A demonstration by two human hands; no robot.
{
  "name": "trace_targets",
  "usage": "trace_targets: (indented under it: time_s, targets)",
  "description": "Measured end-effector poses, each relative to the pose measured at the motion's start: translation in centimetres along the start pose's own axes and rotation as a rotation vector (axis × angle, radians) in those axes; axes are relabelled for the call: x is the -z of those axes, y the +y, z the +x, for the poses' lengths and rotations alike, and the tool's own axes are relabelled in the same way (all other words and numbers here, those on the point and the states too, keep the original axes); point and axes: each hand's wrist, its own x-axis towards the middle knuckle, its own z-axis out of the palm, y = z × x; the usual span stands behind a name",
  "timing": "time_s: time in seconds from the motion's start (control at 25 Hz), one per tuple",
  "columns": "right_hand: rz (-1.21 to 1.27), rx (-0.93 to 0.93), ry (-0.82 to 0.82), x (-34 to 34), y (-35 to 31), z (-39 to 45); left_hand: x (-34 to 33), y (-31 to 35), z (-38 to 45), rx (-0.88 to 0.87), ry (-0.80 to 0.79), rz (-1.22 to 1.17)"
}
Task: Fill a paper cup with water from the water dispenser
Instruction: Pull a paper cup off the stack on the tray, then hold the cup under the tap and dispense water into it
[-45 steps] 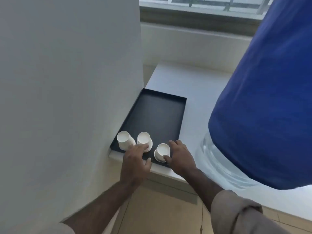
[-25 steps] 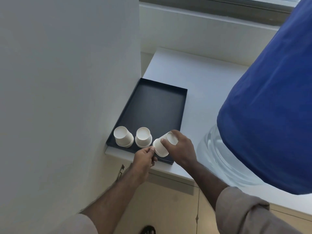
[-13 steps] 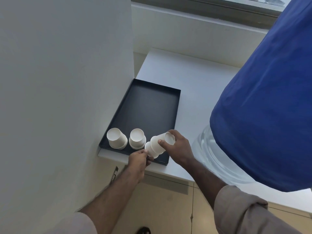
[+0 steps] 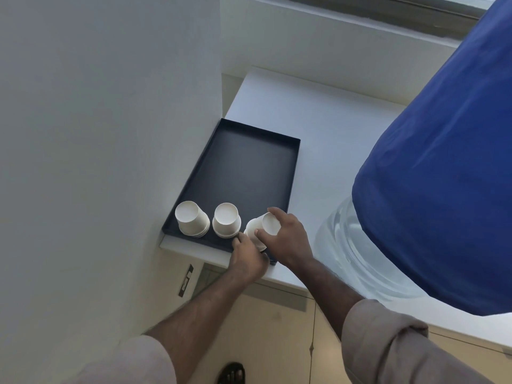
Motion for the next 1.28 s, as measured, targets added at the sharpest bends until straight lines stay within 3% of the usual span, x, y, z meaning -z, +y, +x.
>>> trace_targets:
  time_s: [0.28, 0.6, 0.72, 0.84, 0.96, 1.12, 1.28]
  targets:
    - [-0.096, 0.051, 0.121, 1.2, -1.5, -0.3, 0.2, -1.2, -1.0, -0.040, 0.065, -0.017]
    - [-0.098, 0.134, 0.336, 3.5, -2.1, -3.1, 0.9, -1.8, -4.0, -0.280, 0.404, -0.222]
    - [0.171, 0.115, 0.339, 4.7, -2.4, -4.8, 1.1, -0.3, -6.1, -0.237, 0.259, -0.524]
    - [0.410, 0.052, 0.205, 5.8, -1.9, -7.5, 1.1, 1.8, -8.3, -0.014, -0.004, -0.934]
    - [0.627, -0.020, 0.050, 6.7, 0.7, -10.8, -0.5, 2.8, -10.4, -0.023, -0.142, -1.117]
    - [0.673, -0.021, -0.098, 7.8, 4.5, -14.7, -3.3, 2.7, -13.1, -0.193, -0.094, -1.057]
    - [0.416, 0.012, -0.010, 9.4, 9.1, -18.3, -6.2, 0.2, -15.0, -0.407, 0.115, -0.761]
